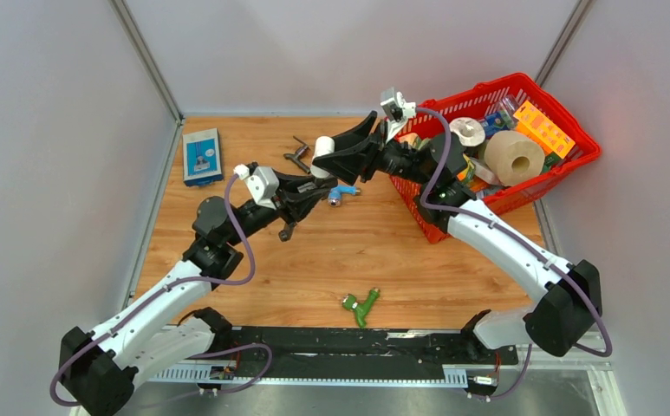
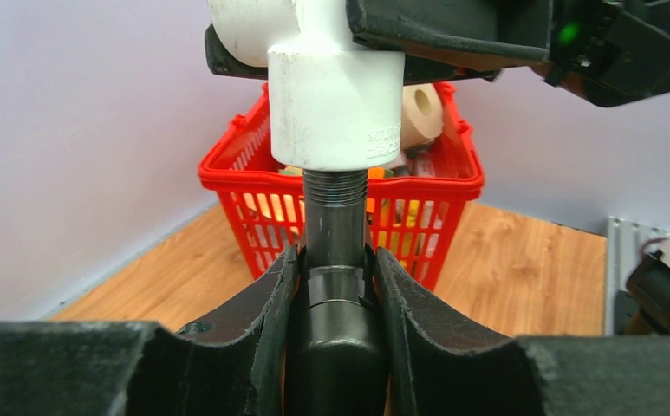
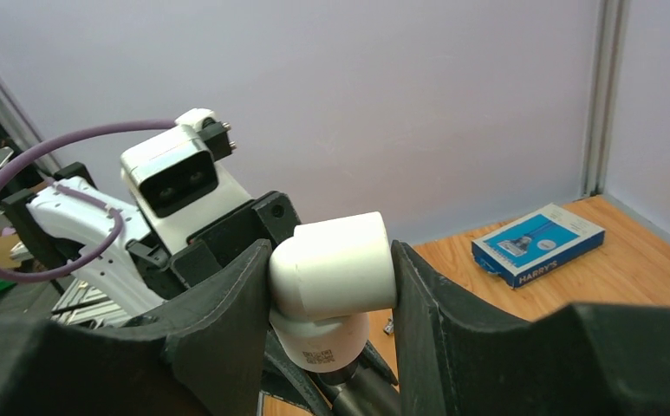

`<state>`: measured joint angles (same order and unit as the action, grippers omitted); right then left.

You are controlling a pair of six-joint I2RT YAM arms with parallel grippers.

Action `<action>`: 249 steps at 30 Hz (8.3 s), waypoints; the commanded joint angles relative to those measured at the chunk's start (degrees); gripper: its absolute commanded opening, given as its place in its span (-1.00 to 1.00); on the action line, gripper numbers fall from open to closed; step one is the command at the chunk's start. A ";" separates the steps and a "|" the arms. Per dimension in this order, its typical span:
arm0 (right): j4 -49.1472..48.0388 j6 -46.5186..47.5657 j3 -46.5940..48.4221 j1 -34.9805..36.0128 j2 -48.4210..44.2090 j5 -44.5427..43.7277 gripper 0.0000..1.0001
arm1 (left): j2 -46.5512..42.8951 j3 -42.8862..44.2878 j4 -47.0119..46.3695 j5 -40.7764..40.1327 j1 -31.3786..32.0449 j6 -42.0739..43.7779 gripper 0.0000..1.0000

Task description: Install the water faucets

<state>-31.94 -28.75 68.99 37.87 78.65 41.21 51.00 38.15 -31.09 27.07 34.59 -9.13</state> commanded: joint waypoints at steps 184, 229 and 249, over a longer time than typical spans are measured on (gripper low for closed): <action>56.46 78.94 7.03 1.77 -6.23 11.79 0.64 | 14.48 28.03 65.89 35.86 -10.60 41.55 -1.00; 39.41 12.99 2.90 0.55 -3.58 -10.89 0.57 | -7.50 7.20 46.21 -38.25 22.02 49.74 -1.00; 55.83 75.76 -4.22 1.15 -23.11 4.66 0.77 | 12.36 26.36 67.03 22.32 0.66 43.66 -1.00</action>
<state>15.35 33.87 62.11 37.56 52.90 38.39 63.22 60.55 33.56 36.29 35.83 33.26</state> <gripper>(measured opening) 0.898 0.401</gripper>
